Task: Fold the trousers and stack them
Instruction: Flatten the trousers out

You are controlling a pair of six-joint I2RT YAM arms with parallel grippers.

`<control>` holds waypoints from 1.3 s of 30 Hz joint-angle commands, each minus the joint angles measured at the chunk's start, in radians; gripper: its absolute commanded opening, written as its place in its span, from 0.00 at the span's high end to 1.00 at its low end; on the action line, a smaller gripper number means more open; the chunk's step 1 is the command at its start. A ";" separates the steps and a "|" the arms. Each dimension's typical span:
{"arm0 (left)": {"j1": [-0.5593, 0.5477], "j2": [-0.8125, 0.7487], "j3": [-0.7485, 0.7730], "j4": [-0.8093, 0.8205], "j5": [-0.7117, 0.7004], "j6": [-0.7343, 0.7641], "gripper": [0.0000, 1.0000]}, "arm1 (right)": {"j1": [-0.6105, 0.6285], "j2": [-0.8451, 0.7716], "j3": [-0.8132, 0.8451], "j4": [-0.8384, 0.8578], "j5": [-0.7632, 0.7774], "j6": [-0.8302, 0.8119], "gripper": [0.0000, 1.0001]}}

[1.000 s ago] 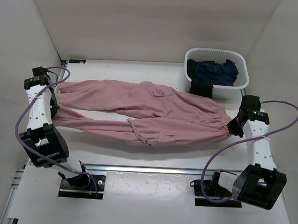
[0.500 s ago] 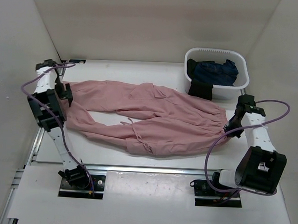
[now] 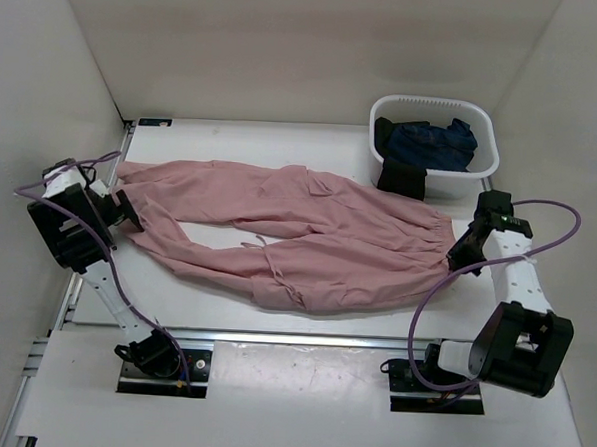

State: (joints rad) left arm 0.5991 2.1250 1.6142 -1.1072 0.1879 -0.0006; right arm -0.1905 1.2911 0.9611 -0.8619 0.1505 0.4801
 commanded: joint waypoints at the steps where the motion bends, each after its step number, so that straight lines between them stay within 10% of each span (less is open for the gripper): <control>1: 0.005 -0.014 0.062 0.072 0.148 0.001 0.02 | -0.006 -0.042 -0.024 0.020 -0.009 -0.018 1.00; 10: 0.014 -0.028 0.044 0.127 0.219 0.001 0.06 | -0.006 -0.085 -0.053 0.020 -0.009 -0.040 1.00; 20: -0.001 -0.408 -0.255 0.228 0.051 0.001 0.05 | -0.006 -0.076 -0.035 -0.034 0.093 -0.069 1.00; 33: -0.012 -0.146 -0.151 0.336 -0.028 0.001 0.07 | -0.015 0.016 -0.005 -0.026 0.041 -0.115 1.00; 35: -0.022 -0.125 -0.132 0.336 0.004 0.001 0.13 | -0.015 0.005 -0.015 -0.026 0.041 -0.115 1.00; 38: -0.042 -0.141 -0.132 0.359 0.013 0.001 0.47 | -0.015 -0.015 -0.024 -0.026 0.032 -0.115 1.00; 39: -0.042 -0.152 -0.151 0.359 0.013 0.001 0.75 | -0.015 -0.024 -0.024 -0.026 0.032 -0.115 1.00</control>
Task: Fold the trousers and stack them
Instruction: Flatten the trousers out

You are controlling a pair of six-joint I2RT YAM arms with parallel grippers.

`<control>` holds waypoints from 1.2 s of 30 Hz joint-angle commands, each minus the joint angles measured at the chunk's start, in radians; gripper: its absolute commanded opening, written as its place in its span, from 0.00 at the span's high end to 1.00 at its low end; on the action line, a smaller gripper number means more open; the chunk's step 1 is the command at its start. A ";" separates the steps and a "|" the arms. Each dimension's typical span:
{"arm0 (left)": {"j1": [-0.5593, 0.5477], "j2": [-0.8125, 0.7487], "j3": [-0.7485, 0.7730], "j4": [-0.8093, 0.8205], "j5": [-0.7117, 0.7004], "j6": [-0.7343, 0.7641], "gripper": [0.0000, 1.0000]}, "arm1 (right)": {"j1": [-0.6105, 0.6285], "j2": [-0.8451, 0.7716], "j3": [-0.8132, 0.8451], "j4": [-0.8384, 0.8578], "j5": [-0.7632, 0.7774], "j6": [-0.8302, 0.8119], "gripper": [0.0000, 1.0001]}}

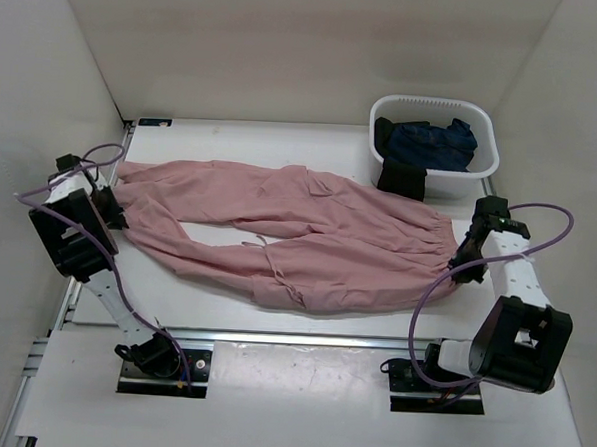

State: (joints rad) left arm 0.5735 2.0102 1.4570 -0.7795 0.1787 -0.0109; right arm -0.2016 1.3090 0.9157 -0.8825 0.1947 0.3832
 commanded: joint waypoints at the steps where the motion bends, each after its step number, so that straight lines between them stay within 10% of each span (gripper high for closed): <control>1: -0.017 -0.048 -0.006 0.031 0.007 0.011 0.86 | -0.004 -0.042 0.022 -0.006 -0.012 -0.018 1.00; 9: 0.037 -0.334 -0.141 0.011 -0.221 0.011 0.86 | -0.004 -0.083 0.055 -0.068 0.038 -0.018 1.00; 14: 0.058 -0.427 0.037 -0.189 -0.235 0.011 0.86 | -0.004 -0.123 0.107 -0.122 0.066 -0.036 1.00; 22: -0.199 0.107 0.477 -0.421 -0.235 0.011 0.86 | -0.004 -0.005 0.107 -0.052 -0.044 -0.056 1.00; 24: -0.230 0.247 0.733 -0.478 -0.235 0.011 0.70 | -0.004 0.013 0.107 -0.018 -0.064 -0.056 1.00; 25: -0.253 0.365 0.808 -0.504 -0.235 0.011 0.39 | -0.004 0.028 0.107 -0.009 -0.073 -0.056 1.00; 27: -0.262 0.429 0.901 -0.534 -0.281 0.011 0.18 | -0.004 0.039 0.098 0.007 -0.087 -0.047 1.00; 31: -0.248 0.322 0.748 -0.474 -0.292 0.011 0.00 | -0.004 0.039 0.098 0.017 -0.115 -0.047 1.00; 36: -0.126 -0.029 0.392 -0.370 -0.197 0.011 0.00 | -0.004 0.015 0.087 0.017 -0.115 -0.038 1.00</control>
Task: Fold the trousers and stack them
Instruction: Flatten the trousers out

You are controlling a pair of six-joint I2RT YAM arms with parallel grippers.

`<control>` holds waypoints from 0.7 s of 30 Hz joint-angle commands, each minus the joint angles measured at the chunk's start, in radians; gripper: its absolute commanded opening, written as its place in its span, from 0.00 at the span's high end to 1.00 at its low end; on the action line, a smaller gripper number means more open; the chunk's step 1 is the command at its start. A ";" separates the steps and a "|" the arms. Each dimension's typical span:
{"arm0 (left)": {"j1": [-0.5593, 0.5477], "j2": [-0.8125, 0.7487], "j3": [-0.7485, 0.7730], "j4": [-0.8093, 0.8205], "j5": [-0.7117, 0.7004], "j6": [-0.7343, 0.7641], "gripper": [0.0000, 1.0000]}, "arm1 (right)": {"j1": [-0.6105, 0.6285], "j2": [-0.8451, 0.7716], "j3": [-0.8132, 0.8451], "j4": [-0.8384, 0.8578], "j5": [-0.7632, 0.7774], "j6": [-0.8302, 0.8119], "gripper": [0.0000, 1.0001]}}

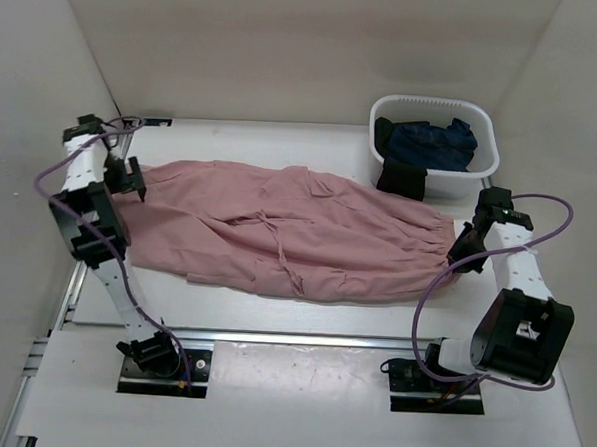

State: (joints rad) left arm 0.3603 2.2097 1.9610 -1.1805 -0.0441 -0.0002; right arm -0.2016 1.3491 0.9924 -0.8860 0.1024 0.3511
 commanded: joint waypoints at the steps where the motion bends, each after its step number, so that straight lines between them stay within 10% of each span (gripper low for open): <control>1: 0.100 -0.264 -0.167 0.032 0.042 0.000 0.00 | -0.004 -0.036 0.011 0.021 -0.023 -0.006 1.00; 10: 0.181 -0.502 -0.670 0.237 0.075 0.000 0.00 | -0.004 -0.080 -0.020 0.031 -0.026 0.012 1.00; 21: 0.190 -0.288 -0.692 0.352 0.119 0.000 0.00 | -0.004 -0.080 -0.072 0.081 -0.035 0.022 1.00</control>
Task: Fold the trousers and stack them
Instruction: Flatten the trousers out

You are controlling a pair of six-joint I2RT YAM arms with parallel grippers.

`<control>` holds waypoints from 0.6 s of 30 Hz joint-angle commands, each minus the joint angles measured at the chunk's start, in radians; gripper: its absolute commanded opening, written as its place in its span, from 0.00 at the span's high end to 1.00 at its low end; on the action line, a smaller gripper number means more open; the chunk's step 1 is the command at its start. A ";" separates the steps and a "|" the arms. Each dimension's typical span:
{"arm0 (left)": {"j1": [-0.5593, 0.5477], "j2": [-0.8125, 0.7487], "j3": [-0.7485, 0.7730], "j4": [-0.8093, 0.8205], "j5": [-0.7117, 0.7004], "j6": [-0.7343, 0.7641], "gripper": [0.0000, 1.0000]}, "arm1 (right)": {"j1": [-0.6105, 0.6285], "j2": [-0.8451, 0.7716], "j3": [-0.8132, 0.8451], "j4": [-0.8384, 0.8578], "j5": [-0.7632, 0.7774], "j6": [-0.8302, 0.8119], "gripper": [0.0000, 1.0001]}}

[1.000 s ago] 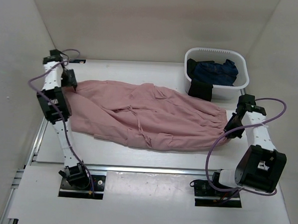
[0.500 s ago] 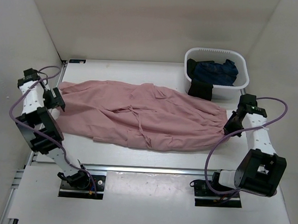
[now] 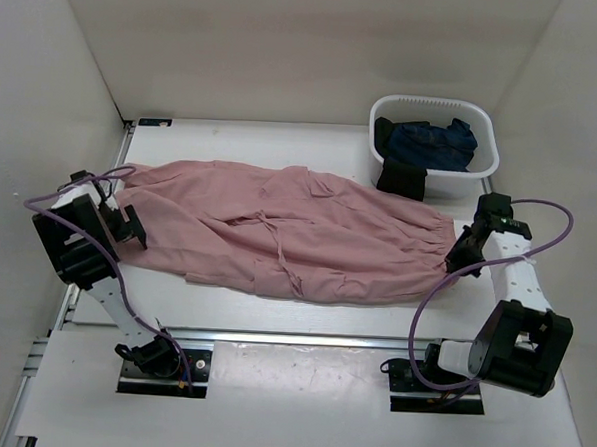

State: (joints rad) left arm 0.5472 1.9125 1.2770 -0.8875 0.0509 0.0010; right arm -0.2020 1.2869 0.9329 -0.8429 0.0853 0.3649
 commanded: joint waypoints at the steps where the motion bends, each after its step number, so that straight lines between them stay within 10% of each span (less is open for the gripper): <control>1: 0.003 0.019 -0.028 0.070 0.024 -0.001 0.00 | -0.004 -0.018 -0.023 0.038 -0.018 0.008 1.00; 3: 0.003 0.019 -0.096 0.082 0.038 -0.001 0.21 | -0.004 -0.009 -0.023 0.048 -0.018 0.008 1.00; 6: 0.040 -0.010 -0.137 0.082 0.060 -0.001 0.86 | -0.004 -0.009 -0.013 0.057 -0.018 0.017 1.00; 18: 0.263 -0.314 -0.089 -0.091 -0.245 -0.001 0.86 | -0.060 -0.119 0.098 -0.202 0.045 0.160 1.00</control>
State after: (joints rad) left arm 0.7818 1.7096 1.2148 -0.9920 -0.0372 -0.0086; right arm -0.2176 1.2118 1.0676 -0.9707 0.0528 0.4824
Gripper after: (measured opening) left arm 0.153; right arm 0.012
